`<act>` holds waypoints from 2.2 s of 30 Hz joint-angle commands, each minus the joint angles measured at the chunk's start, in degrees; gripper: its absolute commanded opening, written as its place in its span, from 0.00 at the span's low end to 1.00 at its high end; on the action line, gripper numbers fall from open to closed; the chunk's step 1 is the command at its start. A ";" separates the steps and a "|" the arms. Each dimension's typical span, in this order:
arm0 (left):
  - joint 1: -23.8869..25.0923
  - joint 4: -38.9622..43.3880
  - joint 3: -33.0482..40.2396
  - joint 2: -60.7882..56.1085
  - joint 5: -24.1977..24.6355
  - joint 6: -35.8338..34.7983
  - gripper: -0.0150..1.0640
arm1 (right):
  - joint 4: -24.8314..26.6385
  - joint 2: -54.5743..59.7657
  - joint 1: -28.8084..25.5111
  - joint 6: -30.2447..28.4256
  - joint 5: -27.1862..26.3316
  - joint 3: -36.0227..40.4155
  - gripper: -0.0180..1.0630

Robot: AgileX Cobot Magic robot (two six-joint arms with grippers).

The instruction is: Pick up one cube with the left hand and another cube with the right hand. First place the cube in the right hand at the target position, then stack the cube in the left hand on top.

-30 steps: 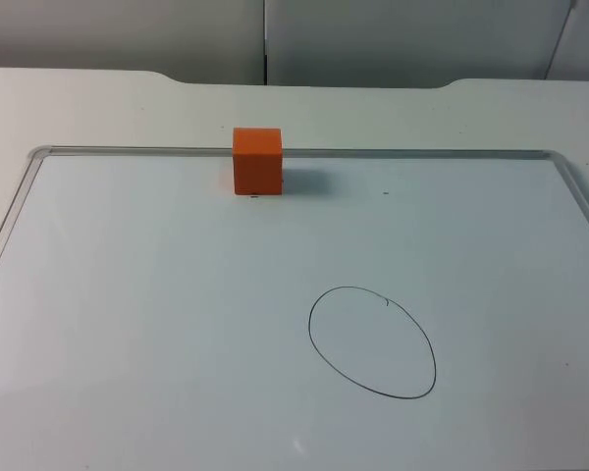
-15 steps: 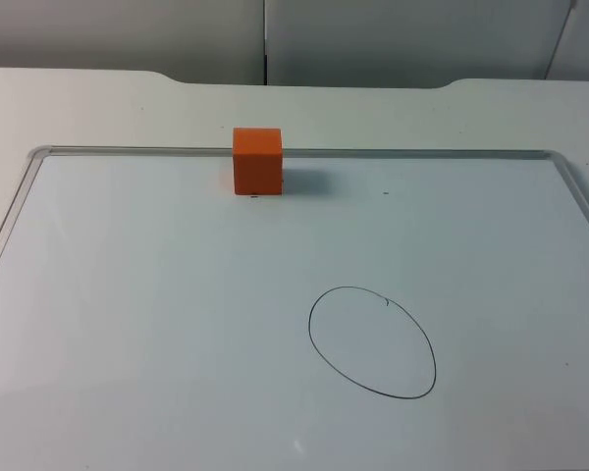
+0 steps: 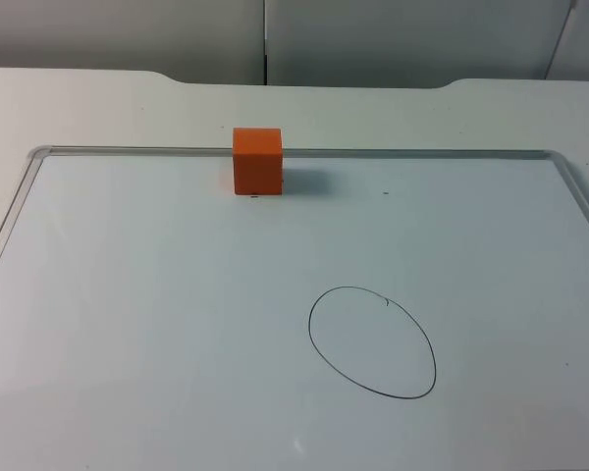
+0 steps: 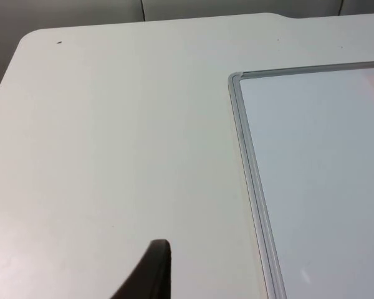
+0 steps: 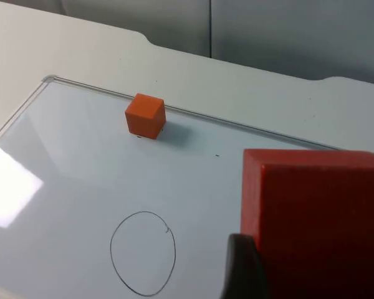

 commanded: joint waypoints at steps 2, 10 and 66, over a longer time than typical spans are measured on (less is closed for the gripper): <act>0.07 -3.02 0.10 -0.27 -0.67 0.00 0.99 | -1.25 -0.17 -0.29 -0.36 0.17 0.18 0.01; 0.07 -14.17 -1.95 11.21 -10.83 4.96 0.99 | -0.52 -0.17 -0.29 -0.36 -0.92 0.18 0.01; -20.90 -15.49 -86.60 141.27 -15.79 -4.08 0.98 | 4.24 6.09 -0.29 -2.28 -10.99 0.18 0.01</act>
